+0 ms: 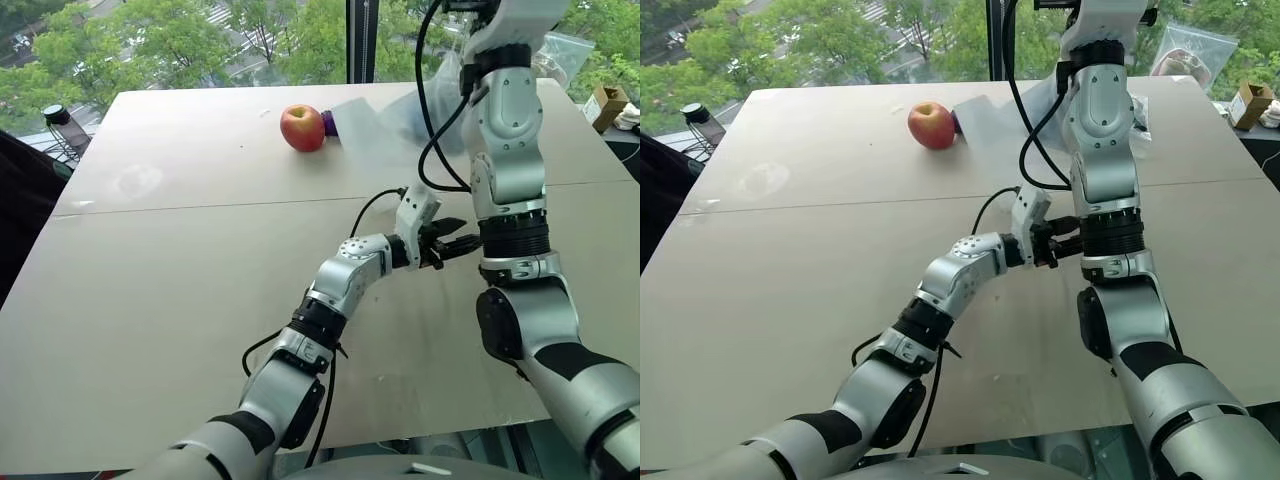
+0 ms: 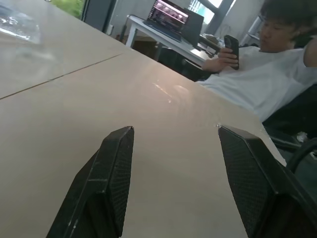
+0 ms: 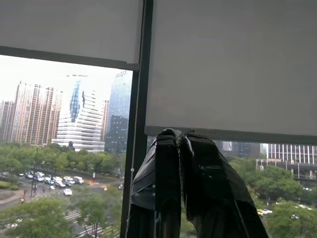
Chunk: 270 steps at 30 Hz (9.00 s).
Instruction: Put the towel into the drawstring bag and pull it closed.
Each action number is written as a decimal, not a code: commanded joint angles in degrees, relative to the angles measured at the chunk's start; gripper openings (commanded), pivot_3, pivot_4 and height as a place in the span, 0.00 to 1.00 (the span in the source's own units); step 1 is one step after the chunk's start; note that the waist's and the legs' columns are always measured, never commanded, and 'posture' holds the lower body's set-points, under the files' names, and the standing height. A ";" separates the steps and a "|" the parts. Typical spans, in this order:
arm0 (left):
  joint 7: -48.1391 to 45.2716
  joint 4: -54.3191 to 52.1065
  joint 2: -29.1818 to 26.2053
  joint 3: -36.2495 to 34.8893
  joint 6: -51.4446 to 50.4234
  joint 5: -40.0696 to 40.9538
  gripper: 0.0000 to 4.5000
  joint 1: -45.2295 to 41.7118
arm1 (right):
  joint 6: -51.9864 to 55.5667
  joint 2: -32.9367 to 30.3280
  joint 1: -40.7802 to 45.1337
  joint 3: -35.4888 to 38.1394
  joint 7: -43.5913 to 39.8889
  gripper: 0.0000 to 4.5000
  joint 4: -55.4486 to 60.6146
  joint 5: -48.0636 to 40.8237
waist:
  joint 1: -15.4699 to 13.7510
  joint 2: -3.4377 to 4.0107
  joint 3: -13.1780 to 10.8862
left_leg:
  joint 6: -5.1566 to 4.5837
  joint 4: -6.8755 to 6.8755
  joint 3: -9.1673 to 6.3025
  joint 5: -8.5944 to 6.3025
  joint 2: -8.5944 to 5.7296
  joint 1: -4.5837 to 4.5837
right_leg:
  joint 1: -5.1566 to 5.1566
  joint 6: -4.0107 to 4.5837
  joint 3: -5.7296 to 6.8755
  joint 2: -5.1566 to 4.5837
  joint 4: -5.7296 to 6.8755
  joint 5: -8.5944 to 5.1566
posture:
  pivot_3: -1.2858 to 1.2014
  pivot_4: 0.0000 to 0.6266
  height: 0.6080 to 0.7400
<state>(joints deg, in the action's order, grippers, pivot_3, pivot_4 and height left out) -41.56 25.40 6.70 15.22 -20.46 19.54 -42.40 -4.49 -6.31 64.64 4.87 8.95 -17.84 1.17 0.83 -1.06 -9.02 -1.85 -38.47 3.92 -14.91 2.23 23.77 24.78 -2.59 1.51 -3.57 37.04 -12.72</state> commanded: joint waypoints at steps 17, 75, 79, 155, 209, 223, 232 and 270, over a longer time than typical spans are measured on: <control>9.86 -16.59 -11.18 -4.38 11.79 -13.10 0.62 8.52 | 2.06 -1.87 1.95 1.26 -1.41 0.00 4.82 -0.52 | 0.45 0.01 0.00 | 0.00 0.10 -0.04 0.00 0.10 -0.02 | 0.06 0.01 -0.04 0.01 0.02 0.00 | 0.52 0.24 1.00; 6.82 4.79 -0.87 -9.53 7.15 -4.56 0.62 0.84 | 18.72 2.38 -4.03 -0.56 -7.98 0.00 12.40 -6.54 | 0.24 0.02 0.01 | -0.25 -0.24 -0.09 -0.14 0.02 0.06 | 0.05 0.01 0.06 0.00 0.32 -0.01 | 0.52 0.24 1.00; 0.82 -16.81 -7.75 -7.46 -4.32 0.62 0.62 9.76 | 18.72 2.35 -4.38 -0.38 -7.93 0.00 12.57 -6.38 | 0.78 0.03 0.00 | 0.01 -0.11 -0.15 0.01 0.09 0.01 | 0.10 0.01 -0.04 0.01 0.37 -0.01 | 0.52 0.24 1.00; 55.64 -10.65 -43.66 -19.70 26.19 -45.23 0.01 -11.30 | 0.33 -5.50 -3.12 1.87 1.22 0.00 7.38 2.60 | 0.00 0.00 0.01 | 0.07 0.07 0.08 0.04 0.00 0.13 | 0.27 0.00 0.16 -0.19 0.35 0.00 | 0.52 0.24 1.00; 52.03 -10.70 -44.05 -22.15 29.60 -40.26 0.01 -11.56 | -7.66 -13.75 -7.04 3.09 3.64 0.00 1.46 7.25 | 0.06 -0.51 -0.67 | 0.28 -0.08 0.31 0.33 0.08 0.24 | 0.66 0.12 -0.02 -0.13 0.79 0.16 | 0.52 0.24 1.00; 53.72 -9.86 -38.83 -27.55 26.62 -32.61 0.01 -14.12 | 12.70 -8.98 -2.54 18.25 -3.54 0.00 -7.77 -19.88 | -0.04 -0.51 -0.67 | 0.28 -0.18 0.23 0.33 0.14 0.09 | 0.48 0.13 0.01 -0.07 0.90 0.17 | 0.52 0.24 1.00; 41.46 -12.63 -34.48 -25.67 22.86 -22.87 0.01 -12.63 | 18.30 -10.03 -3.54 20.85 -6.68 0.00 -4.31 -28.60 | 0.04 -0.56 -0.63 | 0.27 -0.15 0.10 0.32 0.12 0.19 | 0.46 0.12 0.15 -0.09 0.84 0.17 | 0.52 0.24 1.00; 51.02 -10.54 -31.94 -35.30 16.93 -16.06 0.01 -12.67 | 26.75 -5.47 -3.99 17.36 -17.85 0.00 5.23 -41.55 | 0.31 -0.56 -0.65 | 0.26 -0.22 0.17 0.32 0.03 0.13 | 0.43 0.09 -0.05 -0.16 0.81 0.19 | 0.52 0.24 1.00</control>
<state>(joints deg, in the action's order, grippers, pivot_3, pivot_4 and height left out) 7.84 15.19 -23.91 -17.67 -4.27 3.36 -53.65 21.43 -11.62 59.63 22.55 -6.52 -17.42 -37.80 1.14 -1.62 -9.67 -1.59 -38.68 4.08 -14.59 2.30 23.86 25.22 -2.49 1.44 -3.69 37.87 -12.54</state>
